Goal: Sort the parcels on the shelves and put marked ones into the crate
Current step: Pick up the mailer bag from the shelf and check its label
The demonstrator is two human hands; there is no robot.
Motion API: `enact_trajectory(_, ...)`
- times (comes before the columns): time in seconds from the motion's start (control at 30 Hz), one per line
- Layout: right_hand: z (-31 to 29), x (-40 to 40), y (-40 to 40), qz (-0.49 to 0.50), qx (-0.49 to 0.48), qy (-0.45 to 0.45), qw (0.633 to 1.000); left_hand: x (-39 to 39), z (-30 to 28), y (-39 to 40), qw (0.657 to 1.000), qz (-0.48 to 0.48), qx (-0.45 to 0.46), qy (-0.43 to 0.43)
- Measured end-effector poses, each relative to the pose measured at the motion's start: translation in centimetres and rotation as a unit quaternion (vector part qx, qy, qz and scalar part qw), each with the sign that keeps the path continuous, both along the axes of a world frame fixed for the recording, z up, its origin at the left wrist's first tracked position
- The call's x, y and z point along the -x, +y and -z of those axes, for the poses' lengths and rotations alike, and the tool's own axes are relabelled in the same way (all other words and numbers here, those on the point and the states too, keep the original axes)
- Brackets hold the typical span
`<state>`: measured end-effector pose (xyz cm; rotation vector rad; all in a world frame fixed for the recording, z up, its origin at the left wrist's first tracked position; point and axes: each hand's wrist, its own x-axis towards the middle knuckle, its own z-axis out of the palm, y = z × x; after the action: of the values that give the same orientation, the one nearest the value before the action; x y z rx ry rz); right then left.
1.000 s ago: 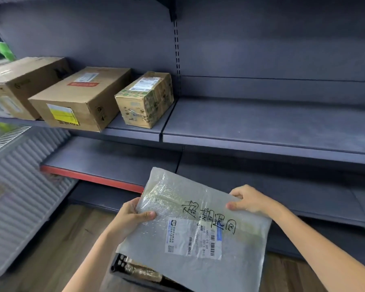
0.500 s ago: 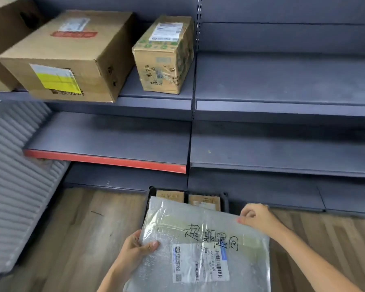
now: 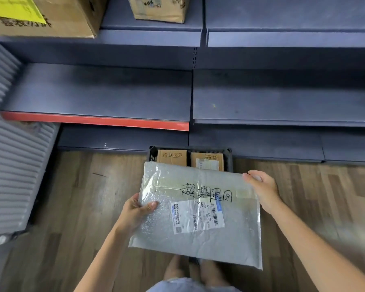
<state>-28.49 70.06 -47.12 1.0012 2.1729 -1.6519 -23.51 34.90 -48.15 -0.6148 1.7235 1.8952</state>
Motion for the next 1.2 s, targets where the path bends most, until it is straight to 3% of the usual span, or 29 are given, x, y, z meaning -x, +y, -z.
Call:
enact_trajectory(0.4,6.1,-0.6,0.1,0.092,0.142,-0.053,0.984,1.5,5.4,1.0,0.998,-0.027,0.049,-0.04)
enact_trajectory(0.6,11.0,-0.6,0.8,0.043,0.116,-0.094,0.988,2.6,10.7,2.7,0.995,-0.048,0.064,-0.06)
enact_trajectory(0.73,14.8,1.4,0.8,0.039,0.056,-0.072,0.995,4.3,14.6,3.9,0.989,-0.062,0.127,-0.043)
enact_trajectory(0.9,20.4,5.5,0.2,-0.019,0.063,-0.06,0.996,8.4,20.5,4.4,0.974,-0.088,0.207,0.004)
enact_trajectory(1.2,29.0,9.8,-2.0,-0.053,0.005,-0.016,0.998,13.2,29.0,3.1,0.948,-0.006,0.318,0.036)
